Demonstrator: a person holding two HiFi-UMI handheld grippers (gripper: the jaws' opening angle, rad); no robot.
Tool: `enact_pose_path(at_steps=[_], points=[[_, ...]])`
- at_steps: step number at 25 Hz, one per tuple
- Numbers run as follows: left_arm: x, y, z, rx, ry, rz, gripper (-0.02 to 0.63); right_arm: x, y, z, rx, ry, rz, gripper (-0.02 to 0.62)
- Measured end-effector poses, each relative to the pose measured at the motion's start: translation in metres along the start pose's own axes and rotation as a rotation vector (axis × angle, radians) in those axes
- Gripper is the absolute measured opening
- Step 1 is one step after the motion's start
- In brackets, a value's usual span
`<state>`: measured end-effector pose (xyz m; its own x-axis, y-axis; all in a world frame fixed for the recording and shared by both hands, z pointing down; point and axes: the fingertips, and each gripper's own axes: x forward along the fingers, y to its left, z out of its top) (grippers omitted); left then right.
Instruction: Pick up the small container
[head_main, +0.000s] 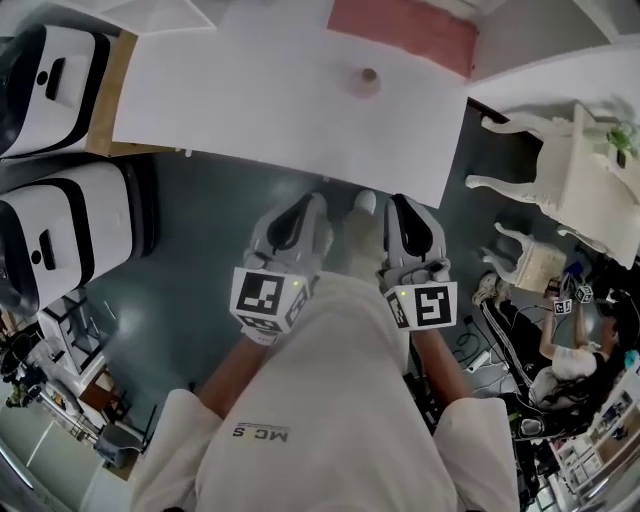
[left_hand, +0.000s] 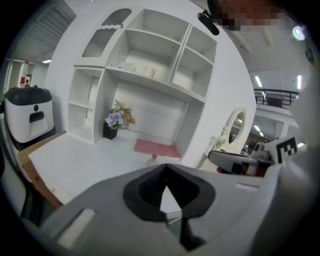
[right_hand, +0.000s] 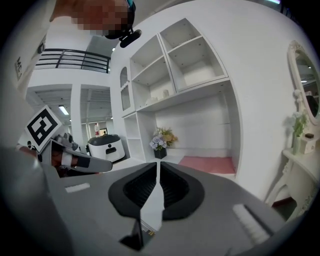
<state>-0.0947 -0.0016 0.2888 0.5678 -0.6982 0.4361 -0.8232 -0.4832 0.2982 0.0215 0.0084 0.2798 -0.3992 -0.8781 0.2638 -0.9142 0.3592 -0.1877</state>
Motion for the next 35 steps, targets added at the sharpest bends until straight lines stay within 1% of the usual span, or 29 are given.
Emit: enact_pose_path(at_steps=[3,6,9,12,19,24,27,35], points=[[0.021,0.003,0.005,-0.001,0.012,-0.003,0.0,0.022,-0.01,0.003,-0.012,0.0,0.022,0.025],[0.047,0.01,0.003,-0.001,0.025,0.012,0.0,0.044,-0.027,0.002,-0.017,-0.015,0.034,0.027],[0.069,0.017,-0.002,-0.017,0.025,0.03,0.0,0.064,-0.042,-0.005,-0.029,-0.026,0.048,0.034],[0.087,0.021,-0.009,-0.006,0.032,0.03,0.0,0.081,-0.055,-0.017,-0.018,-0.024,0.055,0.034],[0.116,0.041,-0.026,0.01,0.045,0.027,0.0,0.116,-0.073,-0.041,-0.018,-0.016,0.043,0.043],[0.137,0.054,-0.038,0.026,0.057,0.019,0.0,0.142,-0.082,-0.053,-0.03,-0.027,0.036,0.061],[0.152,0.058,-0.04,0.008,0.05,0.027,0.0,0.157,-0.09,-0.06,-0.05,-0.035,0.039,0.069],[0.181,0.071,-0.061,-0.008,0.081,0.041,0.0,0.194,-0.112,-0.073,-0.109,-0.045,0.072,0.095]])
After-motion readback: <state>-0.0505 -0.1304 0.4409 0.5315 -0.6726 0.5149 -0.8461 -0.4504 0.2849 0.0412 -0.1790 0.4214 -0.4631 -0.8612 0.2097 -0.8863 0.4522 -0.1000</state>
